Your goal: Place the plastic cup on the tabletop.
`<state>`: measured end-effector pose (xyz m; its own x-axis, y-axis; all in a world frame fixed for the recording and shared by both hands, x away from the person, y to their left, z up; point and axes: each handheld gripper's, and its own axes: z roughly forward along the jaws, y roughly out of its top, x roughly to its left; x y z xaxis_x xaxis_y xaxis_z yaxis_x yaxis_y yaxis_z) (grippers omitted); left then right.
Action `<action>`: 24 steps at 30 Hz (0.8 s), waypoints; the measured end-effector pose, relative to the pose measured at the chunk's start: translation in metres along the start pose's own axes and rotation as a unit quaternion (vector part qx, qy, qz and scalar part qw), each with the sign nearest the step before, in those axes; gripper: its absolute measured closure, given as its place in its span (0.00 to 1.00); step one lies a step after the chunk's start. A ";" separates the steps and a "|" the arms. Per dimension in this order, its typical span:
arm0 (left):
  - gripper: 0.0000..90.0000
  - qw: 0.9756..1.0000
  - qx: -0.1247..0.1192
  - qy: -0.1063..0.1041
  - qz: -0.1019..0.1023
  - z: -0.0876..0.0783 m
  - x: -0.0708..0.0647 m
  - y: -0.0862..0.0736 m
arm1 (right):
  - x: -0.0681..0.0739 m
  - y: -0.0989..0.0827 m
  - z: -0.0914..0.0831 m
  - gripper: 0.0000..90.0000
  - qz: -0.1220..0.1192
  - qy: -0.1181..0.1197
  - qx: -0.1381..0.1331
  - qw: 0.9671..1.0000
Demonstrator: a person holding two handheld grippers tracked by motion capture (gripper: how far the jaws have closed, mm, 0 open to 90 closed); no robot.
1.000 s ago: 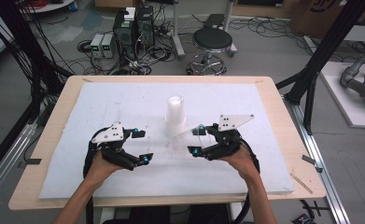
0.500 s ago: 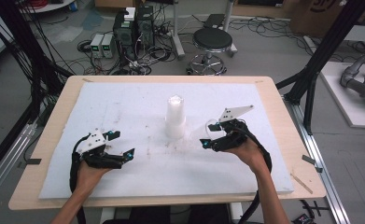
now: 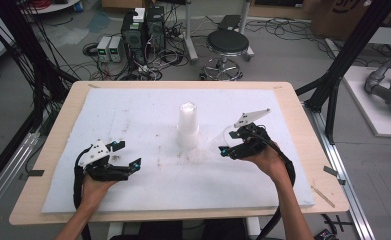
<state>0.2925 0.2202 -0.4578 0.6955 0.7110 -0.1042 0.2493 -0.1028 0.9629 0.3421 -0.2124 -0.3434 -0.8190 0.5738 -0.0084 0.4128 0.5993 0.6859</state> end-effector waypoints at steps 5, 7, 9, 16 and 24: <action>0.11 1.000 0.003 -0.001 0.001 0.001 0.000 -0.001 | -0.002 -0.002 0.000 0.37 0.003 -0.003 0.003 1.000; 0.11 1.000 0.004 0.001 0.001 0.001 0.000 -0.002 | -0.003 -0.003 0.000 0.37 0.002 -0.004 0.004 1.000; 0.11 1.000 0.004 0.003 0.000 0.002 0.001 -0.003 | -0.005 -0.004 0.000 0.37 0.002 -0.009 0.004 1.000; 0.11 1.000 0.003 0.010 0.000 0.002 0.001 -0.007 | -0.009 -0.006 0.001 0.37 0.006 -0.026 0.019 0.999; 0.11 1.000 0.000 0.016 -0.014 0.002 0.004 -0.011 | -0.018 -0.006 0.009 0.37 0.013 -0.045 0.042 0.998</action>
<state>0.2940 0.2226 -0.4692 0.6662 0.7354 -0.1235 0.2690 -0.0825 0.9596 0.3577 -0.2209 -0.3539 -0.7698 0.6356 -0.0584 0.4687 0.6251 0.6241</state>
